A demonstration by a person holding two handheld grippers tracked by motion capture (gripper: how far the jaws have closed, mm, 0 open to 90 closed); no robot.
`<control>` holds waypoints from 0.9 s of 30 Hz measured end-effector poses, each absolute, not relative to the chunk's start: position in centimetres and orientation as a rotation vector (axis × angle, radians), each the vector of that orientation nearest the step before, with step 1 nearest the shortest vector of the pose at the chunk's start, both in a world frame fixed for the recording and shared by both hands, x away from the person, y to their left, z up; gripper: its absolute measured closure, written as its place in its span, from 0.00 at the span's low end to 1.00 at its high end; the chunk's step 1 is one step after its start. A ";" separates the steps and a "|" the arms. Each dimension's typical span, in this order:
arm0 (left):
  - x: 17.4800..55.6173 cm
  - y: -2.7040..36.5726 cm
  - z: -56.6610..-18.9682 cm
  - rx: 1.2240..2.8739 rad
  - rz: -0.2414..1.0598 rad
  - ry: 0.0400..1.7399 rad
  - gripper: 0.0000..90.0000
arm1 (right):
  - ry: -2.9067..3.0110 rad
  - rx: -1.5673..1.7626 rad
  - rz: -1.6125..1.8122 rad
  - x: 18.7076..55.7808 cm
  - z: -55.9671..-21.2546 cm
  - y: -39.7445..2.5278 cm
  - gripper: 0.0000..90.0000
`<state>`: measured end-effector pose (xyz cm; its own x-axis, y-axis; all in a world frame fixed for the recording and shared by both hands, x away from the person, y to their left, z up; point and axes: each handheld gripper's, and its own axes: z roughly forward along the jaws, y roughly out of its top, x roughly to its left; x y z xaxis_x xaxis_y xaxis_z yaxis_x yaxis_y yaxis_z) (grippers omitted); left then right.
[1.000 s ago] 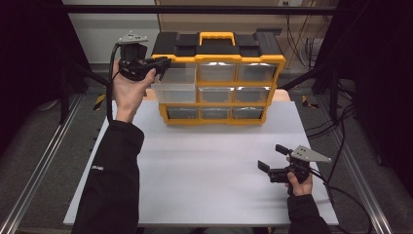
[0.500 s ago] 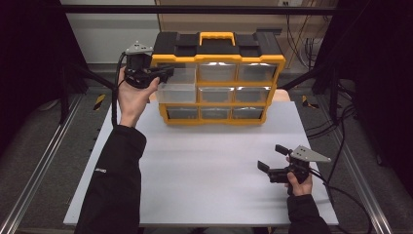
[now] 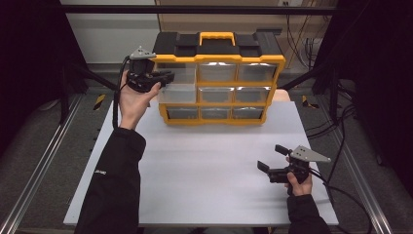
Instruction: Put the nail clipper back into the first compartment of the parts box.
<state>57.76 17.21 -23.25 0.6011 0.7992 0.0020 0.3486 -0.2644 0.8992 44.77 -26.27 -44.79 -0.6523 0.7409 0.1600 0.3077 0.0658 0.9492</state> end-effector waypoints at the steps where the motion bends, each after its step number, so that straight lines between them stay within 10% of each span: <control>1: 57.8 17.2 -23.3 1.859 0.581 0.927 0.87 | 1.984 1.044 1.611 44.8 -44.8 -26.3 0.00; 14: 57.6 17.0 -23.1 1.862 0.567 0.935 0.76 | 1.983 1.046 1.613 44.8 -44.8 -26.3 0.00; 27: 56.1 17.5 -22.1 1.781 0.633 0.831 0.38 | 1.983 1.047 1.608 44.8 -44.8 -26.3 0.00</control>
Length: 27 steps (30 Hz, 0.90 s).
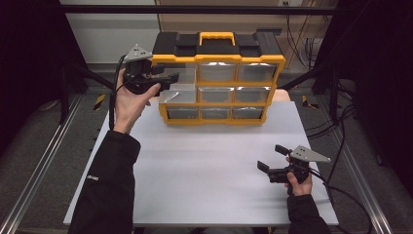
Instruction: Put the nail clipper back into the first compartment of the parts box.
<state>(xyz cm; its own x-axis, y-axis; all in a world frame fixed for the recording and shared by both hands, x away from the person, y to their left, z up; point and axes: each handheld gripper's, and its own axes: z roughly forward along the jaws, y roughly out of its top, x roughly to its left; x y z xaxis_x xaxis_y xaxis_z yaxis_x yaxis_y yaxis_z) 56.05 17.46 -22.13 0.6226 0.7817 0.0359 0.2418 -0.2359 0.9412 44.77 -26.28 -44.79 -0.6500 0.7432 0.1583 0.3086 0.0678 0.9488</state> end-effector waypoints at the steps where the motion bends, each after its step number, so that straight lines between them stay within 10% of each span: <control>1: 55.9 17.5 -22.1 1.765 0.640 0.821 0.38 | 1.984 1.048 1.609 44.8 -44.8 -26.3 0.00; 27: 50.4 20.5 -23.3 1.677 0.551 0.698 0.00 | 1.989 1.045 1.600 44.7 -44.8 -26.3 0.00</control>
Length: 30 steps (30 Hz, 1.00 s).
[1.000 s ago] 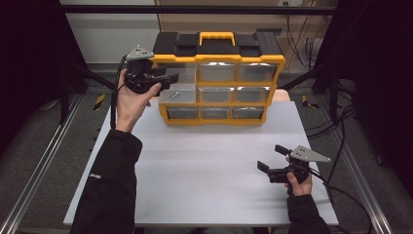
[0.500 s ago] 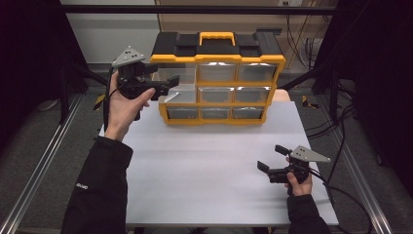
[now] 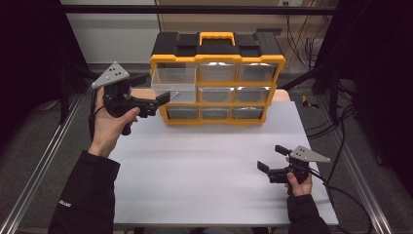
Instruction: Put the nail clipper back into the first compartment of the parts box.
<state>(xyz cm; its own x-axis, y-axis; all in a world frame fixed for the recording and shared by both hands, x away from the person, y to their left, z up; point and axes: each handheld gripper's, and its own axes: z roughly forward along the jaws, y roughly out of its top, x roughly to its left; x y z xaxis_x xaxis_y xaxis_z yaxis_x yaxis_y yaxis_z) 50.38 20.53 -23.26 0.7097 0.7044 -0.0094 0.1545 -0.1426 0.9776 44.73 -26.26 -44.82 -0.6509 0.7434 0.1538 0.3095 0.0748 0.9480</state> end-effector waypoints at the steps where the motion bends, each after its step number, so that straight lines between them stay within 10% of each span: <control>1: 50.1 20.7 -23.6 1.676 0.551 0.692 0.00 | 1.989 1.046 1.600 44.7 -44.8 -26.3 0.00; 30: 46.4 24.6 -37.7 1.667 0.506 0.753 0.00 | 1.991 1.042 1.592 44.7 -44.9 -26.2 0.00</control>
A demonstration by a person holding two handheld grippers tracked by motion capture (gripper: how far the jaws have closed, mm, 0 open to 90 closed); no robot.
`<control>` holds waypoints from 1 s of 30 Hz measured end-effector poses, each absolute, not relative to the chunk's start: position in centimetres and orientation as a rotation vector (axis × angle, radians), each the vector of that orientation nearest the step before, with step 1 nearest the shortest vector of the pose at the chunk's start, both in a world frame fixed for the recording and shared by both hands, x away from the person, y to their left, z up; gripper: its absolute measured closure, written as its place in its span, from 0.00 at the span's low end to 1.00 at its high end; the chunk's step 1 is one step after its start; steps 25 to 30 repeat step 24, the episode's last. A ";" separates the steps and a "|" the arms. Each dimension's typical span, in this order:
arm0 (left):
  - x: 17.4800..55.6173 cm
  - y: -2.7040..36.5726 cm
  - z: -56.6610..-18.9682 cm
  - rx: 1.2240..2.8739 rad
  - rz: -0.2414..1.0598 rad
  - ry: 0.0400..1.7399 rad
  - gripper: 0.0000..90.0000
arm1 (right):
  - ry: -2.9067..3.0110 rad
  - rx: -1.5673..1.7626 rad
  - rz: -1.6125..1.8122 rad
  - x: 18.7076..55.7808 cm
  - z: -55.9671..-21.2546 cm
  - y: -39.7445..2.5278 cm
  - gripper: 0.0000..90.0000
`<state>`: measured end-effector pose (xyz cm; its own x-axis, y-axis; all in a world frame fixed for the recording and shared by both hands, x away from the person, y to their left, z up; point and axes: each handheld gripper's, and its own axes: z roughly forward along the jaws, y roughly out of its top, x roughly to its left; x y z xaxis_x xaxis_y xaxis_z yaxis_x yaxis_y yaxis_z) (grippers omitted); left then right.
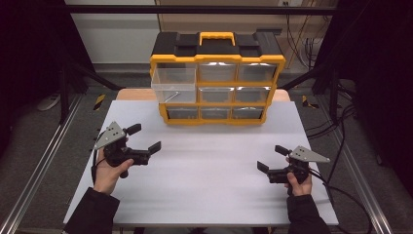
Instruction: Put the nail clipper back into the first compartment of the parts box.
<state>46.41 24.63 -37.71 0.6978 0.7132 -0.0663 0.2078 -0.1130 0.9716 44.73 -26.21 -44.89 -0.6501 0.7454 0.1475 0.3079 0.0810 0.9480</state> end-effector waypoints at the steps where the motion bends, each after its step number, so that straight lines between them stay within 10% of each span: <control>1: 46.3 24.8 -38.1 1.666 0.505 0.760 0.00 | 1.990 1.042 1.588 44.8 -44.9 -26.2 0.00; 30: 45.3 27.5 -44.5 1.719 0.530 0.841 0.00 | 2.003 1.050 1.575 44.8 -45.2 -26.2 0.00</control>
